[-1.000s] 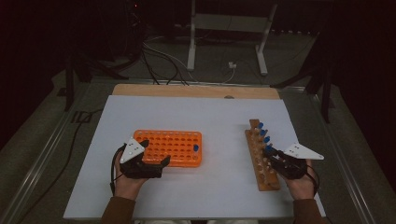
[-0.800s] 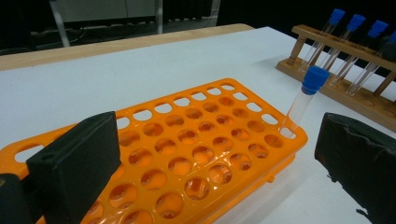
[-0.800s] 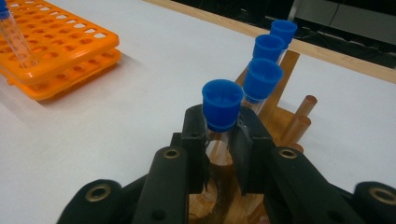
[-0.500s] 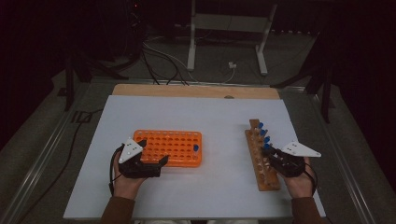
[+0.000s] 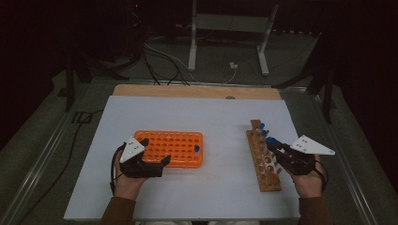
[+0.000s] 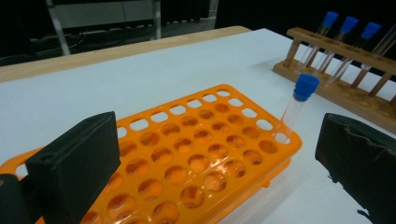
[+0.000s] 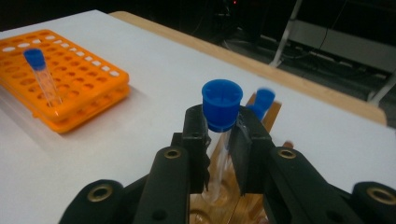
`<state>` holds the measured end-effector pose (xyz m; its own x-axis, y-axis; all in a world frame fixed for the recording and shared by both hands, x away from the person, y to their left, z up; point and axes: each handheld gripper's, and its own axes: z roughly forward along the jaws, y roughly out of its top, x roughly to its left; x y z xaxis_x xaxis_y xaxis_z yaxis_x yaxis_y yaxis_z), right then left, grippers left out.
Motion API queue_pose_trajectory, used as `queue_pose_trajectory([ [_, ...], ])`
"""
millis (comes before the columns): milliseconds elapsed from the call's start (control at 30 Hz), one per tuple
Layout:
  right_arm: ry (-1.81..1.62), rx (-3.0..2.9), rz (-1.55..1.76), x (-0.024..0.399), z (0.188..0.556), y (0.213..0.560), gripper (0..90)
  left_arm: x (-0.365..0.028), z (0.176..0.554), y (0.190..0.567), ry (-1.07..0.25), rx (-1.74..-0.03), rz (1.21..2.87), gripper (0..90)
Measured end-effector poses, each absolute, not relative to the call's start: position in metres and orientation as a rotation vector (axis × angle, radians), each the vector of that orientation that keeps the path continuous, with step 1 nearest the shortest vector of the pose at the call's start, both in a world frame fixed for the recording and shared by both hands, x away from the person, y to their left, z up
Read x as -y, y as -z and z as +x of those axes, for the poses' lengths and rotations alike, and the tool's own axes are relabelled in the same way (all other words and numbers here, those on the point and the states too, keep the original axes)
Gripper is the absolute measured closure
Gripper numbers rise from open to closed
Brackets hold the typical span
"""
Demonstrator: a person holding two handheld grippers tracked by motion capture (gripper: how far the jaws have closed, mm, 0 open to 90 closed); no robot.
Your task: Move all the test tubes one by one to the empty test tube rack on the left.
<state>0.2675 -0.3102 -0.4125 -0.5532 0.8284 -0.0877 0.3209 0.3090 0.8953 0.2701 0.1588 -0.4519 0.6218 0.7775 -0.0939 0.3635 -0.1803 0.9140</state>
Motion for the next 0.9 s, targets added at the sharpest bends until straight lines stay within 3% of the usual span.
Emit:
queue_pose_trajectory([
  [400,-1.296,-2.042,0.972,0.297,0.267,0.391,77.4,-0.135,0.273,0.435,-0.461,-0.808,1.788,0.9],
  [900,-1.406,-2.178,0.879,0.232,0.275,0.392,77.3,-0.085,0.276,0.424,-0.426,-0.730,1.809,5.4],
])
